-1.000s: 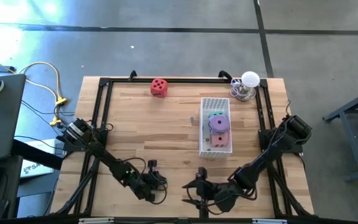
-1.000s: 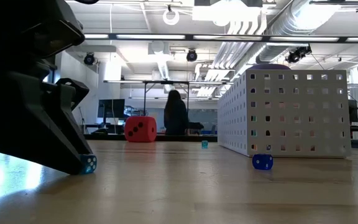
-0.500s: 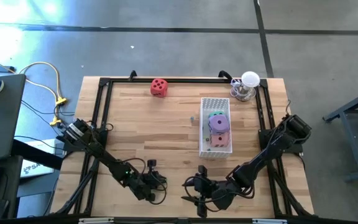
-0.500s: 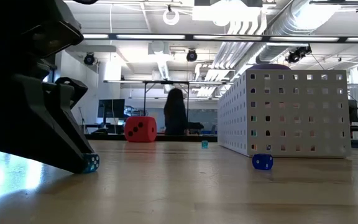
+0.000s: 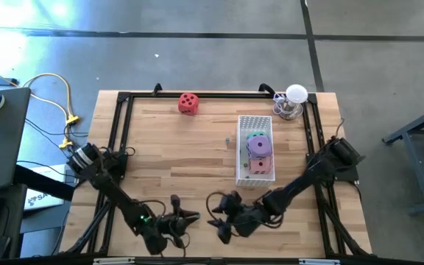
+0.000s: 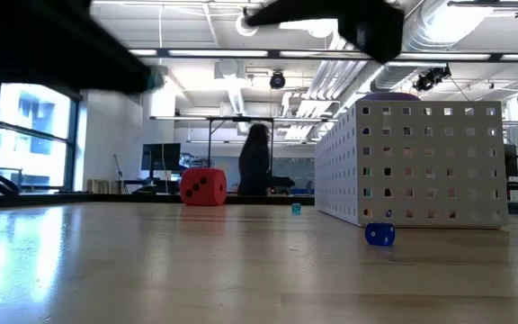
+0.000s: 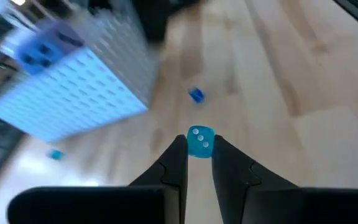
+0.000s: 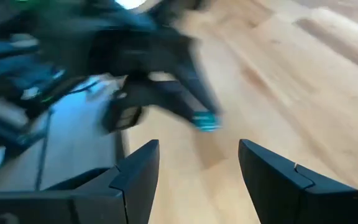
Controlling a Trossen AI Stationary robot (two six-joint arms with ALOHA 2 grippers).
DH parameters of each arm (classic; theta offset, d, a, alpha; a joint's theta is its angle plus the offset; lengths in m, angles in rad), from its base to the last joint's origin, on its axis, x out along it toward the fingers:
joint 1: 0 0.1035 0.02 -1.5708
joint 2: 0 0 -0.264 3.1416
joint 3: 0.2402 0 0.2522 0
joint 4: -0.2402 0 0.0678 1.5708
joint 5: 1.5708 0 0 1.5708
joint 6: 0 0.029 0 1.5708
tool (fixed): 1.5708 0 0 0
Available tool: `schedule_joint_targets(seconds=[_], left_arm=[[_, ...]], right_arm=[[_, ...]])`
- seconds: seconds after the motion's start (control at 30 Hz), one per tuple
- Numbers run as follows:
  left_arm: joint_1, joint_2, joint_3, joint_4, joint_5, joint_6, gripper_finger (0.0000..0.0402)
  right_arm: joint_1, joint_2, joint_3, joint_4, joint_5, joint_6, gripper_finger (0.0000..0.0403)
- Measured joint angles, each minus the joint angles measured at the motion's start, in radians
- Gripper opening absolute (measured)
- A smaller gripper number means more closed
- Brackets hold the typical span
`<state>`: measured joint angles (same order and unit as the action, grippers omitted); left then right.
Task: Pick & Place Dice
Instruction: Put the light blue die into the white bin
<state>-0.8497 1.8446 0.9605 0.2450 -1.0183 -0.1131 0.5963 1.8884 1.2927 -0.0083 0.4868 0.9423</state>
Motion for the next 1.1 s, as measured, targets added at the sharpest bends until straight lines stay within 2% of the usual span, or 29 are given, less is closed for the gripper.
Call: schedule_joint_targets(seconds=[0.13,0.3,0.67,1.1], left_arm=[[-0.024,0.000,0.037,0.002,-0.120,0.076,0.0045],[-0.032,0.000,0.050,0.002,-0.167,0.081,0.0045],[-0.008,0.000,0.050,-0.016,-0.162,0.037,0.0044],[-0.002,0.000,0.050,-0.059,-0.135,0.000,0.0050]], right_arm=[[-0.021,0.032,0.001,0.037,-0.003,0.059,0.0211],[-0.040,0.054,0.000,0.115,-0.007,0.038,0.0211],[-0.068,0.111,-0.001,0.178,0.006,0.056,0.0211],[-0.080,0.116,-0.002,0.238,0.017,-0.005,0.0211]])
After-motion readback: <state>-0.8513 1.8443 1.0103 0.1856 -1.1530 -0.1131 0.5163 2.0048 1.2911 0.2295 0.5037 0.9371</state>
